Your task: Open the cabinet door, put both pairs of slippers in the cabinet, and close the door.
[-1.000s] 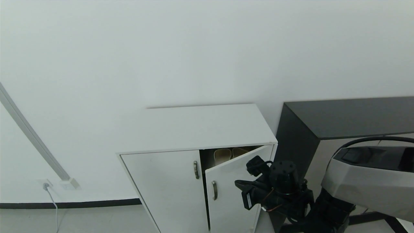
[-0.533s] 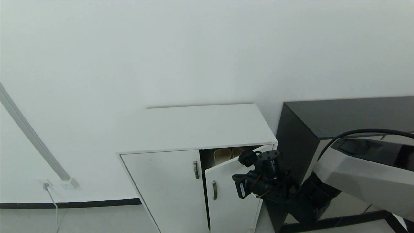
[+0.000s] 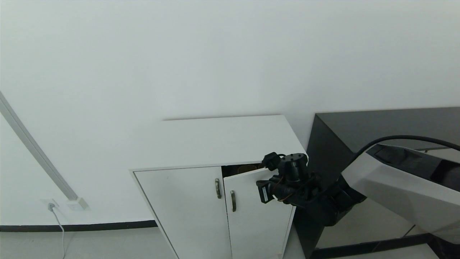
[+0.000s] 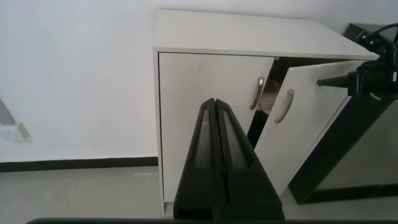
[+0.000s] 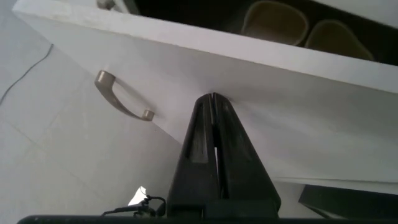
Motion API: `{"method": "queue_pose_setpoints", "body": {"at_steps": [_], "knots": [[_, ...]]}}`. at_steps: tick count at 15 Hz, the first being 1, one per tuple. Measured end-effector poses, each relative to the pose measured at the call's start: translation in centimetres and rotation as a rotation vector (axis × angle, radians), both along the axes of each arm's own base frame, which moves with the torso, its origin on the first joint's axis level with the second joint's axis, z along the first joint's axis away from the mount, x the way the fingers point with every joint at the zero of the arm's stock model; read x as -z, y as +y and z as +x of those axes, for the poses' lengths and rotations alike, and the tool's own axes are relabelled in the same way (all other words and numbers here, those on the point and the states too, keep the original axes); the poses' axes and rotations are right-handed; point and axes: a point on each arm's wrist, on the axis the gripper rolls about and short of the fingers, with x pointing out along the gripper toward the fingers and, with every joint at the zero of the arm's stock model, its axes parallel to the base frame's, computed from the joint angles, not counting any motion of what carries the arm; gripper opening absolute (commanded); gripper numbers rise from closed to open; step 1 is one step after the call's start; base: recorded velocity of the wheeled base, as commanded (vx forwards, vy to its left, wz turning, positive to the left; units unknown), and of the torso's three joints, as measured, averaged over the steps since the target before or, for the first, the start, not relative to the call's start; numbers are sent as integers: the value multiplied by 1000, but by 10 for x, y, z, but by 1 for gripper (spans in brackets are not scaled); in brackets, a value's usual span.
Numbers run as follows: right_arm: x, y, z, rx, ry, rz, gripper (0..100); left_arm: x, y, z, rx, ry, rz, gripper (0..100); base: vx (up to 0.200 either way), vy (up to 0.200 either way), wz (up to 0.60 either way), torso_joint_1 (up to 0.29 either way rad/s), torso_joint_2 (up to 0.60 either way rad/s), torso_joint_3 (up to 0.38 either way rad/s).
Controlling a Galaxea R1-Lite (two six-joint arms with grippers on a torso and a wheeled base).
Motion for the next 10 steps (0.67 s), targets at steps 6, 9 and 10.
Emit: {"method": "queue_pose_setpoints", "body": {"at_steps": [6,9,10], "knots": [[-3,-2,12,19,-16,10,0,0,0,0,-7,0,0,0,0,0,0,0,0,0],[-3,-6,18,34,-12,7,0,0,0,0,-13,0,-1,0,0,0,0,0,0,0],[-4,-7,19,36,-13,8,0,0,0,0,-13,0,-1,0,0,0,0,0,0,0]]}}
